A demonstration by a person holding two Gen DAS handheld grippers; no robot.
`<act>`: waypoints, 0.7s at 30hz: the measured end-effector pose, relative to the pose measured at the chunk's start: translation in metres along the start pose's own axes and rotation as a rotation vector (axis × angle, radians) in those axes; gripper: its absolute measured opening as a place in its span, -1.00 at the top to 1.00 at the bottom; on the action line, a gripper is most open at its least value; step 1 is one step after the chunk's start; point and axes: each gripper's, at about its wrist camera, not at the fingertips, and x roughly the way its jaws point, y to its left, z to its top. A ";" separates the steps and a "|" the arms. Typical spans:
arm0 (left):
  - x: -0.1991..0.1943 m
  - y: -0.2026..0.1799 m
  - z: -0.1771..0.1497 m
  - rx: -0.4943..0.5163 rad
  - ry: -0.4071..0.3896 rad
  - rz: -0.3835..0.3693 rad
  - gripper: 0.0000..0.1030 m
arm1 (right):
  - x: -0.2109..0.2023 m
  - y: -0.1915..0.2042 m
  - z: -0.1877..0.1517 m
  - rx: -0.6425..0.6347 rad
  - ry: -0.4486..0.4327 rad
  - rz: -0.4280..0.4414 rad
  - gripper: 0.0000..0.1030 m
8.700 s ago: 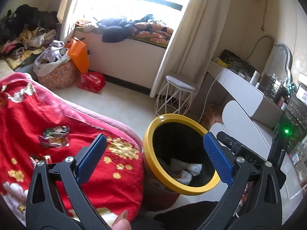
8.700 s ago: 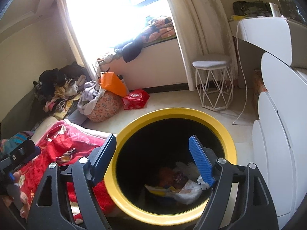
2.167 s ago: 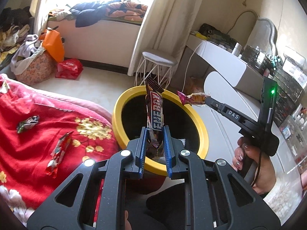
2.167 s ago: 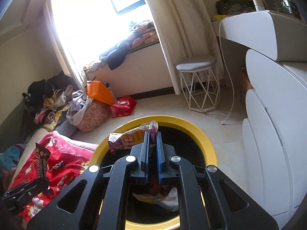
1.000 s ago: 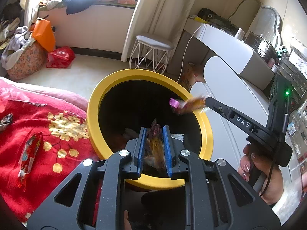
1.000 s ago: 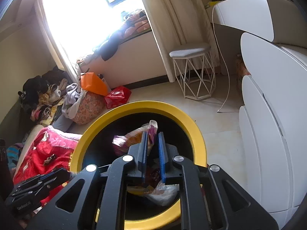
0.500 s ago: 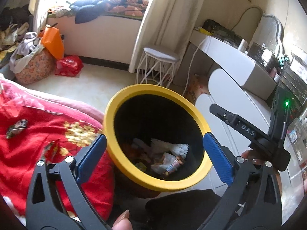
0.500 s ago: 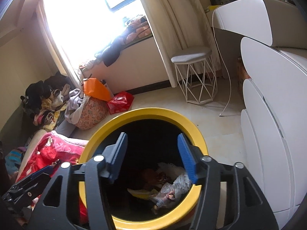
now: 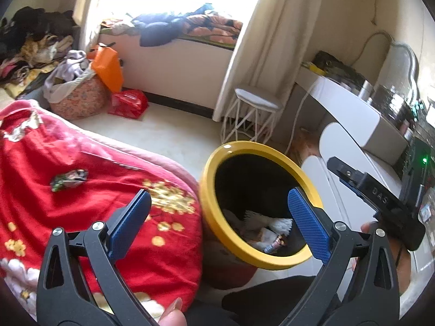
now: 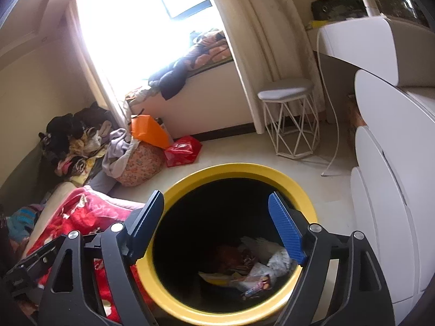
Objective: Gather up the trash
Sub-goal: 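Move both open tools back over the green wrapper and red chip bag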
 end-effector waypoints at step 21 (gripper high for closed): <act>-0.040 0.108 0.004 -0.167 -0.095 0.196 -0.80 | 0.018 0.095 -0.021 -0.181 0.090 0.151 -0.58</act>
